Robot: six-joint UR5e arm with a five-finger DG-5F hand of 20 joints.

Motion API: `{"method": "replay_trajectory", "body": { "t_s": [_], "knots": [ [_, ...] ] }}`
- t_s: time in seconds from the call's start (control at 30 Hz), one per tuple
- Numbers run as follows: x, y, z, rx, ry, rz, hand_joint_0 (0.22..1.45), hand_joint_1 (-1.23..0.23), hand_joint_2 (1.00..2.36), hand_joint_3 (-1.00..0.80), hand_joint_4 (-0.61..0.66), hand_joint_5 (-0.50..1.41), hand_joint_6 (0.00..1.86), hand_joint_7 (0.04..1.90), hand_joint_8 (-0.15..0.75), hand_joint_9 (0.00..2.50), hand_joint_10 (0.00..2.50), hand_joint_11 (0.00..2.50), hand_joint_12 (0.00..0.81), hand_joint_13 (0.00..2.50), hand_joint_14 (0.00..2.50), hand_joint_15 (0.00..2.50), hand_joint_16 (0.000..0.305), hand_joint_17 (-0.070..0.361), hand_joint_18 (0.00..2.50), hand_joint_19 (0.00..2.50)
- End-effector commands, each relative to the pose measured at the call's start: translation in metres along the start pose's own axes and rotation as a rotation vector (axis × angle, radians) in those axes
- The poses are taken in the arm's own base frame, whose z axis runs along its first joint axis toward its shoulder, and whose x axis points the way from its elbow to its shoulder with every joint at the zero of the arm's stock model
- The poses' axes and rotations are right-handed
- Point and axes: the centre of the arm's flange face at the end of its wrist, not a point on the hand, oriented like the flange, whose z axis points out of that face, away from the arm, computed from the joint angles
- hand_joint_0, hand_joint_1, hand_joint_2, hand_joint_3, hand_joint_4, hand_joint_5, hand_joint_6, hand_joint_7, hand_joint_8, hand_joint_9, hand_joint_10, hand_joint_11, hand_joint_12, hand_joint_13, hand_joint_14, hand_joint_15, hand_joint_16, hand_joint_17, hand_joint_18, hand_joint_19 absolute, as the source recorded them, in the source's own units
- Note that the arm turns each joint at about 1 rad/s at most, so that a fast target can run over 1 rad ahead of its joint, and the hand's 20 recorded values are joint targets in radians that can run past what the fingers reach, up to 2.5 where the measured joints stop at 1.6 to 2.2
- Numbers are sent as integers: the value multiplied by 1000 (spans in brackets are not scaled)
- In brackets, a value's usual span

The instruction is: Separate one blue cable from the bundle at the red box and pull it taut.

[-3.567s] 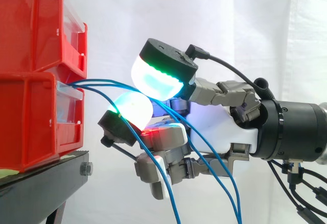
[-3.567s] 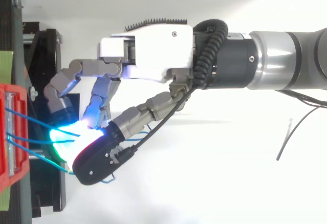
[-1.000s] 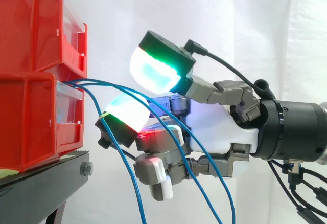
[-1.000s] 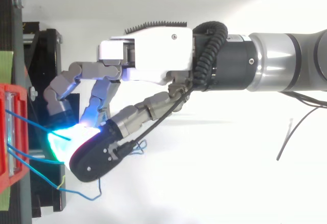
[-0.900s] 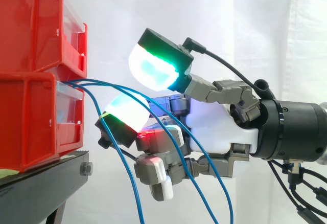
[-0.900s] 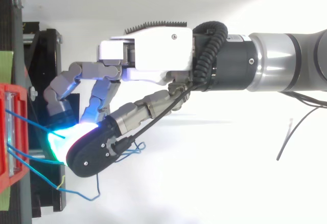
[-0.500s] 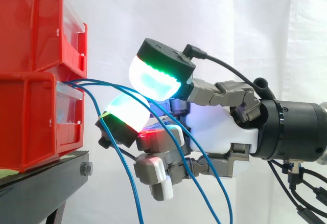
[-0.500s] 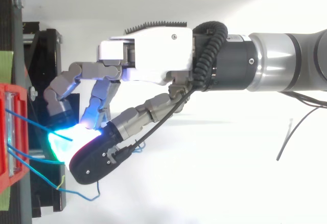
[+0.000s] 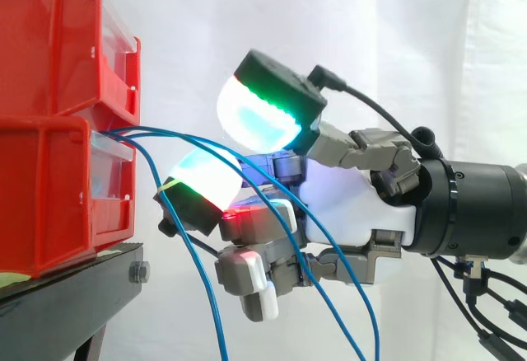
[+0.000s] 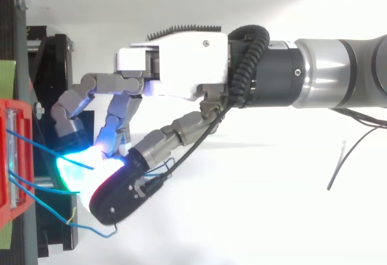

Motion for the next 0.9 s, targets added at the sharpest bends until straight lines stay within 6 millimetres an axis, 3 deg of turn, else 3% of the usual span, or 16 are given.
{"method": "replay_trajectory", "body": {
  "t_s": [0.0,0.13,0.27,0.47,0.67,0.87],
  "knots": [
    [1,1,0,-2,1,-8,573,-458,1000,-500,132,-176,844,1106,267,1114,23,1320,353,1047,31,866,52,118,853,919],
    [0,0,0,0,0,-14,616,-419,1009,-391,118,-172,833,1142,260,1125,24,1330,352,1055,30,876,52,116,849,927],
    [0,0,0,0,0,-14,596,-531,1016,-204,133,-176,833,1143,275,1114,22,1315,372,1055,28,862,55,125,870,921],
    [0,0,0,0,0,-14,591,-705,1017,-63,148,-185,855,1194,298,1101,21,1285,394,1063,25,859,61,136,900,894],
    [1,1,1,-6,-2,-23,607,-731,1018,-67,91,-191,871,1161,287,1093,20,1299,384,1051,27,863,59,132,885,893],
    [0,1,1,-10,-6,-78,649,-764,1015,-253,70,-208,852,1084,251,1052,22,1317,352,1017,29,871,53,118,829,905]
  ]
}}
